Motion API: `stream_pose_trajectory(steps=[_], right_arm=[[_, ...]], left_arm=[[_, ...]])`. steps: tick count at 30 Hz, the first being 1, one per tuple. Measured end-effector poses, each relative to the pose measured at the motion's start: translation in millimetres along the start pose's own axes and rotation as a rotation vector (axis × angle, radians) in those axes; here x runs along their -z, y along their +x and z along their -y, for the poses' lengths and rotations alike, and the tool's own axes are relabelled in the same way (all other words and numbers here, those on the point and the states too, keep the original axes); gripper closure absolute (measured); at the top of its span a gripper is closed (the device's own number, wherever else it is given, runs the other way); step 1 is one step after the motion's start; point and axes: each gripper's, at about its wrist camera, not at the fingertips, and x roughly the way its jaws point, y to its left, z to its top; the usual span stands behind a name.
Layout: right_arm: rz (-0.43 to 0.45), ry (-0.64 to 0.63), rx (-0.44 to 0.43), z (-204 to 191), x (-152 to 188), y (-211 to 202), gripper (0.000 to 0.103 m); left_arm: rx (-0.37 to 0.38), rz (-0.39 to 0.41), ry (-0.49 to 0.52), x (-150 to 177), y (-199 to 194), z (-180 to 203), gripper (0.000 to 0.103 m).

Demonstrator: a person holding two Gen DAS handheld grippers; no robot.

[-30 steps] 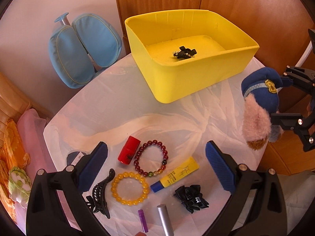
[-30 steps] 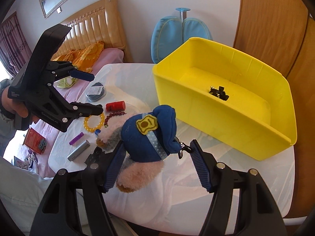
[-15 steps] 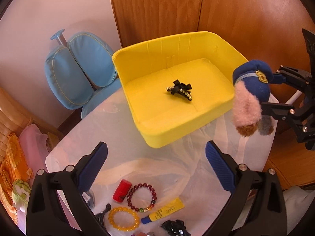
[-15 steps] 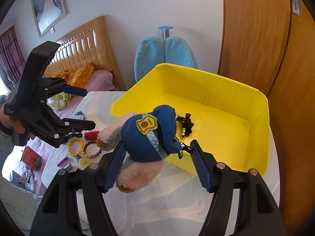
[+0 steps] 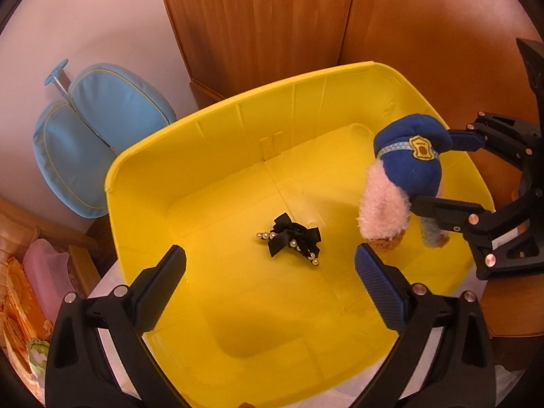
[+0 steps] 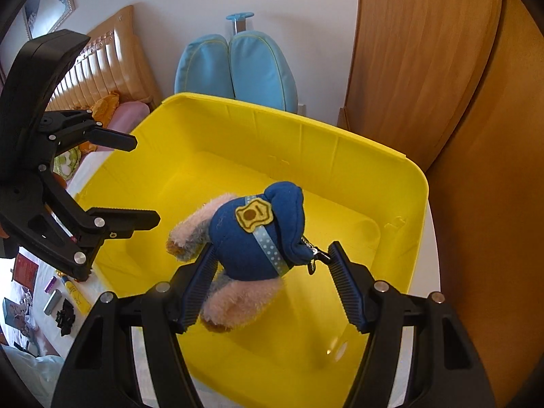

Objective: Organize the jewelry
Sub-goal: 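Carry the plush toy into the yellow bin and open the right gripper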

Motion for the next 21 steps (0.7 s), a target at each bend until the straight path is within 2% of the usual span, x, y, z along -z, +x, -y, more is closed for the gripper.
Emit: stream_pose_trajectory(steps=[4, 9, 21], right_arm=[[-0.075, -0.048, 0.02, 4, -1, 25, 0.035], [-0.124, -0.062, 0.027, 10, 0, 43, 0.034], [-0.128, -0.067, 0.033, 12, 2, 47, 0.032]], left_arm=[[-0.015, -0.072, 0.042, -8, 32, 3, 0.007], [-0.025, -0.123, 0.027, -8, 49, 1, 0.007], [-0.024, -0.104, 0.022, -5, 43, -1, 0.007]])
